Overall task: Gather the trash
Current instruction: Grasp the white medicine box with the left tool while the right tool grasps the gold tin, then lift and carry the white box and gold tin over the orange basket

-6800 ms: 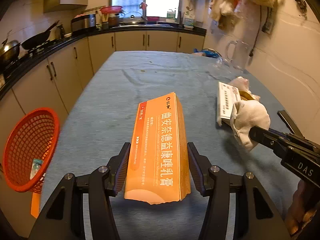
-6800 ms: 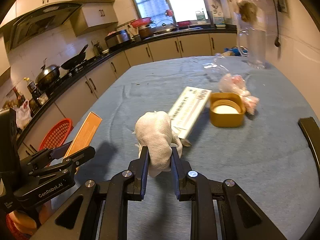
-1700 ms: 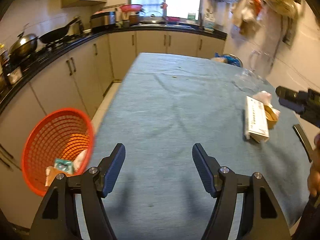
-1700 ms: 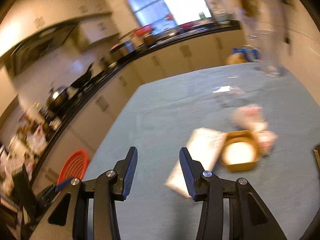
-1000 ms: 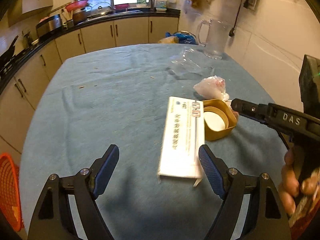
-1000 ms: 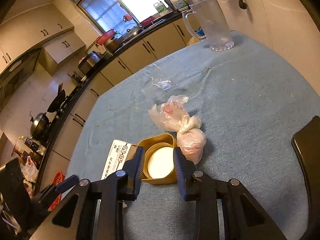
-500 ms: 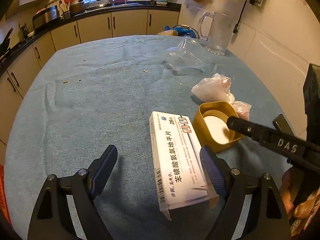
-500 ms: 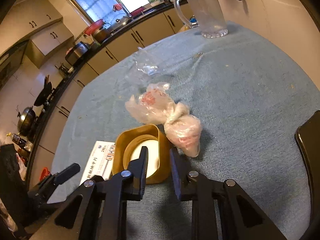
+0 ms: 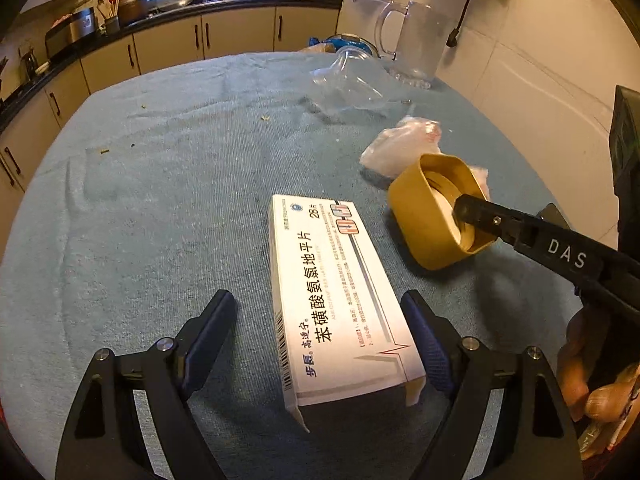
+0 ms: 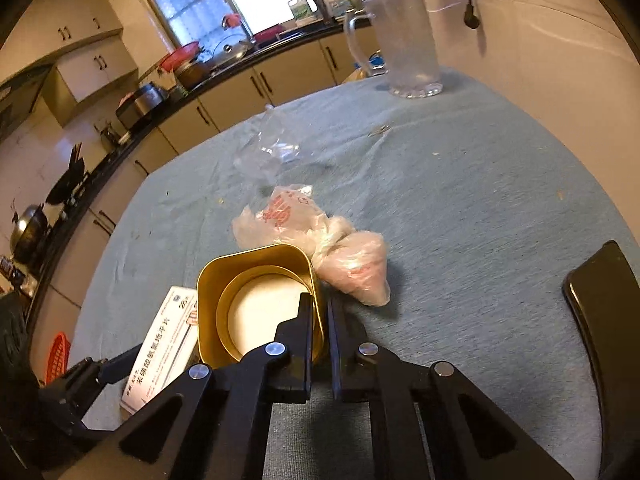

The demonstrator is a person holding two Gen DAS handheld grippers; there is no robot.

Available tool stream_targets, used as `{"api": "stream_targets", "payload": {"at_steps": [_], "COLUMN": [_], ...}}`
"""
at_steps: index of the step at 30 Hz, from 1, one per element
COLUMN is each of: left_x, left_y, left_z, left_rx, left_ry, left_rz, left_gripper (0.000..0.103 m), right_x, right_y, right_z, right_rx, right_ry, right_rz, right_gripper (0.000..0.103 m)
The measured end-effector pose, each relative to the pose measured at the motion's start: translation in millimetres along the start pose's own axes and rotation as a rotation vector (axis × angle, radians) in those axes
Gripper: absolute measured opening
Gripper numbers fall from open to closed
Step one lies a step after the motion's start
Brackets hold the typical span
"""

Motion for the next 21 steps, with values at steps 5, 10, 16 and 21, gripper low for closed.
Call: {"api": "stream_targets", "payload": {"at_steps": [5,10,16,21], "left_x": [1.8,1.3,6.0,14.1], "left_y": [-1.4,-6.8,-35.1,-51.4], "left_z": [-5.5,-10.1,-22.6,-37.9], "left_rx": [-0.022,-0.014,-0.044,-0.095], "left_ry": [0.003,-0.010,-0.043,-0.070], "left_rz": [0.013,0.031,0.111,0.163], "left_gripper": [0.053,0.052,0.052,0.052], "right_x": [1.0,2.7,3.4,6.0], "right_y": [-2.3,-6.5,-14.9,-19.4], "right_z": [-0.1,-4.3,-15.2,-29.8], "right_rx": [-0.020,-0.037,-0.049,-0.045], "right_ry": [0.012,0.000,-0.052,-0.109], "right_rz": [0.000,0.010,0.041,0.063], "right_gripper": [0.007,0.007,0.007,0.007]}}
Point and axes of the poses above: each gripper's, at about its wrist camera, not at the fingertips, and y roughly the way its jaws point, z to its right, x to its underside, the point moved 9 cm from there along y, roughly the way its jaws point, and after that the axes turned 11 degrees about -z, right-handed, at the moved point
